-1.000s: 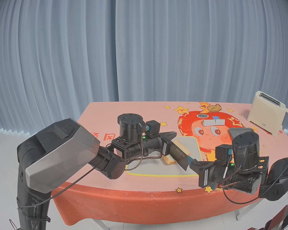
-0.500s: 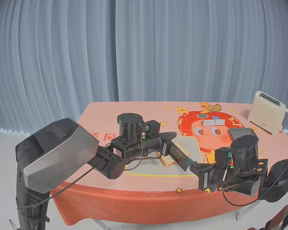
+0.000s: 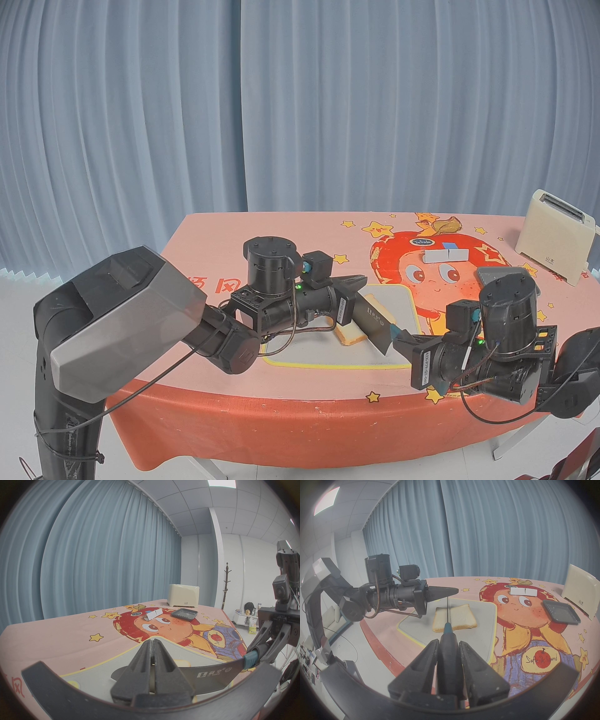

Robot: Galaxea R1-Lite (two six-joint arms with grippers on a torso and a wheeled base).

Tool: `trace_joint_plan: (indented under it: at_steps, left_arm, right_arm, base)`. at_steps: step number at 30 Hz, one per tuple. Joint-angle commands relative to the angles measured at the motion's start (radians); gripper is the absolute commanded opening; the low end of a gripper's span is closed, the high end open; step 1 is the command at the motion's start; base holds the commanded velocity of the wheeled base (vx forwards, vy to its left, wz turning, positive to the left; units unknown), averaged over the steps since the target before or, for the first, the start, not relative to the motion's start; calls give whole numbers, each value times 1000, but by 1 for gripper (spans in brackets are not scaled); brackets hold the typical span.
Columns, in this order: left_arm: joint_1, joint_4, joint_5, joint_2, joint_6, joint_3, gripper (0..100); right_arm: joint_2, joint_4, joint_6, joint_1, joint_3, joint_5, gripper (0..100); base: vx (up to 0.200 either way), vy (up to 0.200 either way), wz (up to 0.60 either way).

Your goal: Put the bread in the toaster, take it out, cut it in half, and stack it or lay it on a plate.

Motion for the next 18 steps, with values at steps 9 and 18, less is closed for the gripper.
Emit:
trace_joint_plan:
  at_steps: [9,18]
  left_arm:
    - [-2,-2,0,14,0,-3,0]
    - [-3,-5,0,-29,0,4,0]
  right_arm:
    - [2,6,1,1,5,1,0]
    - [8,13,-1,2,20,1,0]
  base:
    - [0,0,0]
    - [0,0,0]
